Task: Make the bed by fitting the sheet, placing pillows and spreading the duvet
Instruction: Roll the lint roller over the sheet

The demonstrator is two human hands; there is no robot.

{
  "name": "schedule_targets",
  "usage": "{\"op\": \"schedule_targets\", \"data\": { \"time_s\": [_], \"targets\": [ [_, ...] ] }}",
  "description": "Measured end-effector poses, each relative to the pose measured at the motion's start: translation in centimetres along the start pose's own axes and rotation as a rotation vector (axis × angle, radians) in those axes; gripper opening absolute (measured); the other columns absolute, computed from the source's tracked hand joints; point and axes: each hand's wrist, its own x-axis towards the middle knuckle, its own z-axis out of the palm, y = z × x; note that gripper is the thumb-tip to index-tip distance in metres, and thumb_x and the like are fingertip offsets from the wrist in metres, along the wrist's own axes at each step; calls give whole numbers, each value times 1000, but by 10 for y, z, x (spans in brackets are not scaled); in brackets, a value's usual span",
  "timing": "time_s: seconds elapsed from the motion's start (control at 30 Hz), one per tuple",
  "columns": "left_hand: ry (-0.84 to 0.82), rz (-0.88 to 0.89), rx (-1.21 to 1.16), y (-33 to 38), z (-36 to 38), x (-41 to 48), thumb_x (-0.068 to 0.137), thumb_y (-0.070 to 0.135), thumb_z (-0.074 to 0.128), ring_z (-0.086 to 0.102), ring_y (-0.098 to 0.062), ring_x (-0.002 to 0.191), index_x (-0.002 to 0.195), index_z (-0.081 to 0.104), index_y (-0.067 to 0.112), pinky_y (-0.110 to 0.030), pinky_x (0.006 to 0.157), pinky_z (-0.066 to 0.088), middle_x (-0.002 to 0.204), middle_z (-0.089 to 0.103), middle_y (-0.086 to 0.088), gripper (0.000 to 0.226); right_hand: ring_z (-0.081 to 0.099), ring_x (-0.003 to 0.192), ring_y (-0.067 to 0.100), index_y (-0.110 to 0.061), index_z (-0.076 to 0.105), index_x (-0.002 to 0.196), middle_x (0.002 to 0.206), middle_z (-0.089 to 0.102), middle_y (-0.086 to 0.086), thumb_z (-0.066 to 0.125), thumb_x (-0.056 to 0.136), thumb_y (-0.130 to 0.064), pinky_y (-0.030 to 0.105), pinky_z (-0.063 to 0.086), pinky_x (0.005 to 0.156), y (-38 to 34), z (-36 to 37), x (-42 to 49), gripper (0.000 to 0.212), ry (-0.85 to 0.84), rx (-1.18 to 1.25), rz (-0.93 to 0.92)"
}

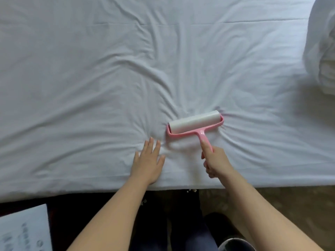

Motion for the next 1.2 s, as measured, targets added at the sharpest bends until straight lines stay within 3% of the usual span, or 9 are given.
{"op": "schedule_targets", "data": {
  "time_s": [0.23, 0.37, 0.53, 0.67, 0.77, 0.87, 0.97, 1.1, 1.2],
  "targets": [
    [18, -77, -68, 9, 2, 4, 102, 37, 22, -10, -12, 146, 151, 3, 26, -43, 117, 1, 159, -11, 4, 54, 40, 42, 18, -7, 48, 84, 58, 44, 8, 38, 96, -49, 18, 31, 39, -71, 6, 50, 45, -99, -8, -88],
    [94, -124, -387, 18, -6, 2, 102, 30, 31, 3, -14, 146, 148, 25, 20, -35, 118, 10, 159, 6, 0, 48, 58, 54, 21, -5, 50, 105, 74, 58, 13, 40, 99, -23, 30, 48, 54, -69, -9, 52, 21, -152, -105, -253],
    [191, -199, -664, 42, -3, -21, 100, 25, 39, 26, -15, 141, 139, 43, 12, -23, 111, 21, 154, 29, -3, 42, 58, 62, 20, -1, 51, 98, 75, 57, 12, 43, 97, -6, 31, 51, 63, -48, -28, 24, 9, -294, 74, -183],
    [188, -253, -840, 53, 13, -45, 98, 26, 42, 46, -19, 127, 131, 52, 15, -25, 102, 34, 136, 52, -4, 36, 55, 68, 17, -4, 54, 92, 75, 58, 8, 43, 98, -5, 29, 47, 67, -29, -25, 6, 12, -305, 137, -170],
    [136, -224, -1015, 52, 18, -58, 97, 29, 46, 56, -21, 114, 111, 63, 14, -32, 98, 41, 115, 63, -4, 27, 57, 80, 14, -12, 57, 91, 82, 66, 5, 47, 97, -11, 28, 44, 73, -26, -12, -6, 12, -335, 129, -170],
    [62, -166, -1199, 45, 12, -70, 94, 38, 50, 62, -13, 104, 103, 64, 20, -33, 99, 43, 109, 67, -1, 24, 60, 87, 15, -11, 59, 95, 85, 71, 2, 53, 94, -14, 30, 42, 78, -31, 10, -16, 7, -433, 59, -214],
    [46, -129, -1319, 32, 10, -88, 91, 38, 54, 65, -6, 99, 110, 65, 20, -28, 97, 41, 104, 70, 5, 29, 63, 90, 19, -7, 59, 103, 88, 72, 3, 56, 93, -15, 26, 45, 74, -36, 42, -33, 13, -526, -36, -267],
    [191, -182, -1457, 3, 15, -120, 88, 39, 60, 67, -11, 98, 105, 68, 15, -31, 98, 47, 98, 73, 1, 31, 62, 79, 9, -8, 55, 97, 89, 71, 1, 55, 93, -11, 6, 41, 47, -42, 93, -63, 5, -613, -120, -301],
    [293, -220, -1528, -28, 21, -149, 89, 32, 60, 70, -12, 91, 104, 69, 10, -19, 82, 53, 94, 74, -5, 28, 63, 85, 7, -9, 55, 97, 93, 71, 1, 55, 93, -13, 9, 45, 57, -38, 137, -85, 5, -678, -199, -321]
  ]
}}
